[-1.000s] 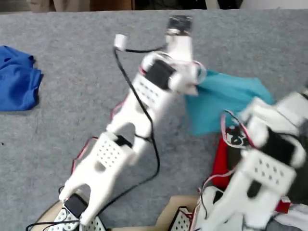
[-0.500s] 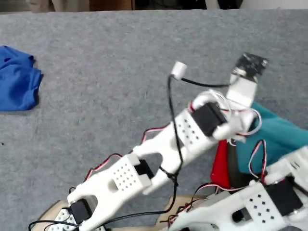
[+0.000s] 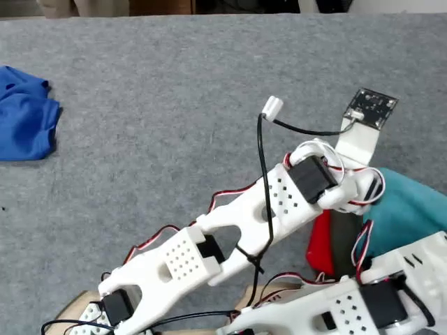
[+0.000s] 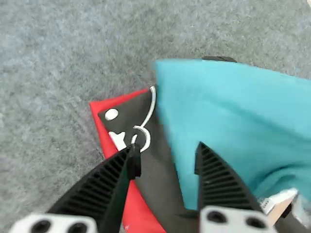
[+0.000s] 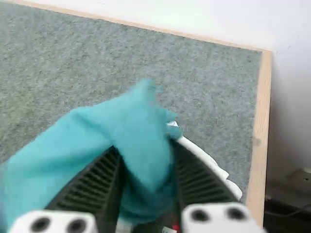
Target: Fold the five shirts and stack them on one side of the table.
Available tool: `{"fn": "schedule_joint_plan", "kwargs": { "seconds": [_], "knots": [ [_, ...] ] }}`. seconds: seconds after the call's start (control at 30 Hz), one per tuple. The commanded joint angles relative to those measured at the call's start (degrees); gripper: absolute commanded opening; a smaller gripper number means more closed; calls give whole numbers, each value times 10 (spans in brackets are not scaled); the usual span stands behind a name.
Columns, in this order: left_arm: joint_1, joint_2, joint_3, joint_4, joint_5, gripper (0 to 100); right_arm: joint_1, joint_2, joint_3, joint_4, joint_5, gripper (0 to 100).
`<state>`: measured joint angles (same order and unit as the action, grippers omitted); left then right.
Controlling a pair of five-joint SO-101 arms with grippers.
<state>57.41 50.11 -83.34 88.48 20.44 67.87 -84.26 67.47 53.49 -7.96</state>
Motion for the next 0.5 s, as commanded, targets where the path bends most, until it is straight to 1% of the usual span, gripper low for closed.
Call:
{"fn": "schedule_joint_plan", "kwargs": {
  "seconds": [0.0, 0.07, 0.1, 0.17, 0.33, 0.4, 0.47],
  "knots": [
    [-12, -36, -4, 2, 9, 212, 12, -39, 18, -17, 1, 371],
    [-13, -36, -3, 4, 9, 212, 12, -60, 31, -16, 1, 454],
    [-13, -36, -3, 5, 9, 212, 12, -71, 38, -16, 1, 475],
    [-16, -38, -3, 5, 9, 212, 12, -91, 51, -16, 4, 482],
    [-29, -41, -5, 5, 8, 210, 12, -133, 60, -15, 4, 438],
    [-42, -42, -8, 5, 8, 209, 0, -142, 56, -15, 4, 388],
    [-66, -42, -8, 6, 8, 202, -24, -151, 56, -11, 4, 306]
  ]
}}
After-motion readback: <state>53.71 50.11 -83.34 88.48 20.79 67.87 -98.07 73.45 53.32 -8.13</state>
